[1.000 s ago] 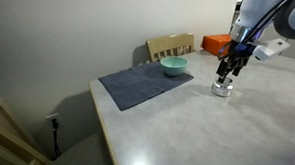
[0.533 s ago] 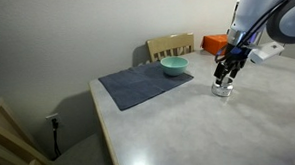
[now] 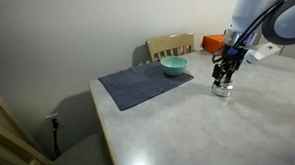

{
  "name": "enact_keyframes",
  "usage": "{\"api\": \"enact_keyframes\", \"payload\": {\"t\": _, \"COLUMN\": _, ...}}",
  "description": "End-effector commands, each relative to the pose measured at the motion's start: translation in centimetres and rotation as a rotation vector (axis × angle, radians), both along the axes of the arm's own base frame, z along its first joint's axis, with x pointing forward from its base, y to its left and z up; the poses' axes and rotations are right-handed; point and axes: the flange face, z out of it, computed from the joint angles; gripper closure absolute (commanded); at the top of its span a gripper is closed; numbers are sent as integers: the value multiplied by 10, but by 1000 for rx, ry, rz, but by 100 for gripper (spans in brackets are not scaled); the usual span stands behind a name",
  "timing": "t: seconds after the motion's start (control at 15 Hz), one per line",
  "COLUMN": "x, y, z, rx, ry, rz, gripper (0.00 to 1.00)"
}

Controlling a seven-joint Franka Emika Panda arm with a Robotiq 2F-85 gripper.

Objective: Uncover the silver bottle and put the lid on the table

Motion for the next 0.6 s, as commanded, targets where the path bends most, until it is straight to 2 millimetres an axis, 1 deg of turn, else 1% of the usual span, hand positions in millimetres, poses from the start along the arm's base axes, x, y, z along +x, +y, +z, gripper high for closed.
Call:
{"api": "enact_keyframes", "payload": {"t": 0.0, "x": 6, "y": -1, "z": -1, "rx": 2, "ry": -6, "rz": 14, "gripper": 54}}
{"api": "enact_keyframes", "payload": {"t": 0.07, "x": 6, "y": 0, "z": 0, "rx": 4, "ry": -8, "rz": 13, "gripper": 56}}
{"api": "enact_keyframes", "payload": {"t": 0.2, "x": 4, "y": -1, "z": 0, "rx": 2, "ry": -3, "rz": 12, "gripper": 56}}
{"api": "enact_keyframes", "payload": {"t": 0.53, "x": -6, "y": 1, "z": 11, "rx": -40, "ry": 4, "rz": -2, "gripper": 56}}
